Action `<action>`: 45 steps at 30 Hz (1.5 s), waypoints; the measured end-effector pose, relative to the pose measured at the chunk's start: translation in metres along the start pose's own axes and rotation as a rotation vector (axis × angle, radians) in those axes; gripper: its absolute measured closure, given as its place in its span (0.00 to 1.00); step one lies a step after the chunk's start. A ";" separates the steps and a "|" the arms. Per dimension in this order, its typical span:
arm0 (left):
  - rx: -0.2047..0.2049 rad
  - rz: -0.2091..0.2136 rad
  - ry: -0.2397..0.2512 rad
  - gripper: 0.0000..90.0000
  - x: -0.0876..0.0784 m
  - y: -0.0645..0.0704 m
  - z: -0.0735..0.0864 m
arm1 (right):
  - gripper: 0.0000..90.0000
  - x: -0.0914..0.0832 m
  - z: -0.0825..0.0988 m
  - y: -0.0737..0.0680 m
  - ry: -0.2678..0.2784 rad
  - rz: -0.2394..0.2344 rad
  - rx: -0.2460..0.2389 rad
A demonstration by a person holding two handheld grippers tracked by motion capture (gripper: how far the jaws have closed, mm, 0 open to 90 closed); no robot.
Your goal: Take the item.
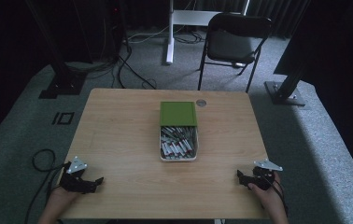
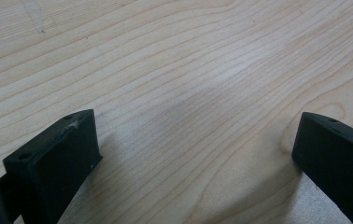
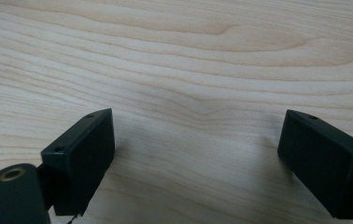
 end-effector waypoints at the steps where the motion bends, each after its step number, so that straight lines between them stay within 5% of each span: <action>1: 0.000 0.000 0.000 0.02 0.000 0.000 0.000 | 0.12 0.000 0.000 0.000 0.000 0.001 0.001; 30: 0.000 0.000 0.000 0.02 0.000 0.000 0.000 | 0.15 -0.003 -0.001 -0.011 -0.001 0.002 -0.002; 45: 0.000 -0.001 -0.001 0.02 0.000 0.000 0.000 | 0.17 -0.007 -0.045 -0.027 0.082 -0.017 -0.048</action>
Point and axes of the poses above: each handheld gripper's, and its own axes: x roughly forward along the jaws, z roughly out of its underside, y roughly to its right, the point moved 3 cm from there along x, roughly forward along the jaws, and after that the axes turned 14 degrees about -x, right-handed, at the moved point
